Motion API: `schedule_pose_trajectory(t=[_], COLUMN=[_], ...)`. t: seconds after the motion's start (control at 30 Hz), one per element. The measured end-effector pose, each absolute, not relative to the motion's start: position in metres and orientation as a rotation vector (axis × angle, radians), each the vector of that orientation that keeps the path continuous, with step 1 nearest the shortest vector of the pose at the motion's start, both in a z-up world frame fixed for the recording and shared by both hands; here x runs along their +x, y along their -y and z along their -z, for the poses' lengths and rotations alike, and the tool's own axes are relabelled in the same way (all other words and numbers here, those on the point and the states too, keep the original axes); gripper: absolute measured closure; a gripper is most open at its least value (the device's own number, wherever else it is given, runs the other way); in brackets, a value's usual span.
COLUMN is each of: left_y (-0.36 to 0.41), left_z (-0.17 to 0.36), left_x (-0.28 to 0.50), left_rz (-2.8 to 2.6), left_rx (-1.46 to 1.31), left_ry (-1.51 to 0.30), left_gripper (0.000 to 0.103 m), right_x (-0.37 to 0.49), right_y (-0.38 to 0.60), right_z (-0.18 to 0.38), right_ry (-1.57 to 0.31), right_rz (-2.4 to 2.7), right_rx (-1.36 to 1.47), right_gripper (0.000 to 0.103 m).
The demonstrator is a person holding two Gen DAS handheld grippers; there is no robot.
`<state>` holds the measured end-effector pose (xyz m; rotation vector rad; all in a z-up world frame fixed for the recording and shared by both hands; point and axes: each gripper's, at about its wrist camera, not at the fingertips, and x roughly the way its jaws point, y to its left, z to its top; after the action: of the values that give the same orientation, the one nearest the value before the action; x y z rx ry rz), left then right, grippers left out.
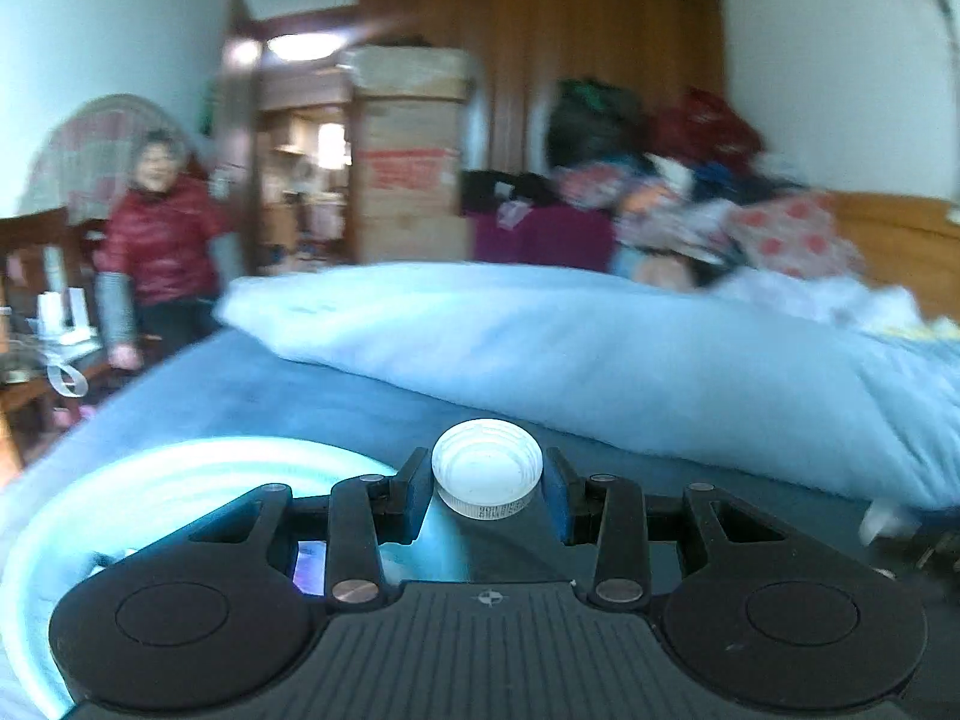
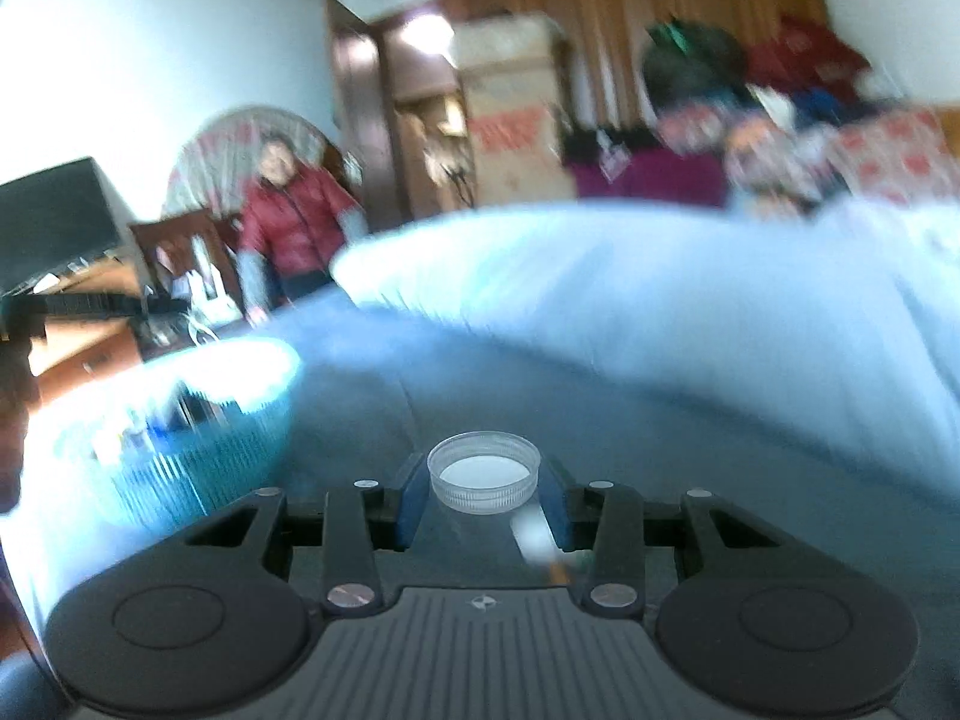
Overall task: Organize objects
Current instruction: 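Carry both caps over the blue basket and open both tools to drop them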
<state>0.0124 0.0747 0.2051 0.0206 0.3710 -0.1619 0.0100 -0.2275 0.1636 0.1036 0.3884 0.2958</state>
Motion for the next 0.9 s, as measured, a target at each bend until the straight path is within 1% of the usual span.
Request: schedule_pose_trajectory(t=[0.2, 0.4, 0.6, 0.9], left_y=[-0.161, -0.244, -0.271, -0.283], left_z=[-0.237, -0.249, -0.247, -0.233], left_x=[0.043, 0.061, 0.067, 0.071], left_rz=[-0.048, -0.194, -0.215, -0.222], left_rx=[-0.007, -0.07, -0.08, -0.108], left_ry=[-0.397, -0.447, -0.491, -0.509], left_gripper=[0.063, 0.063, 0.063, 0.063], right_x=[0.071, 0.123, 0.146, 0.146], right_y=[0.158, 0.067, -0.012, -0.085], right_z=[-0.251, -0.305, -0.327, -0.328], right_ry=[-0.321, -0.349, -0.401, -0.442], right_rz=[-0.463, -0.631, -0.73, -0.789], right_rx=[0.07, 0.018, -0.001, -0.07], right_gripper=[0.06, 0.06, 0.06, 0.06])
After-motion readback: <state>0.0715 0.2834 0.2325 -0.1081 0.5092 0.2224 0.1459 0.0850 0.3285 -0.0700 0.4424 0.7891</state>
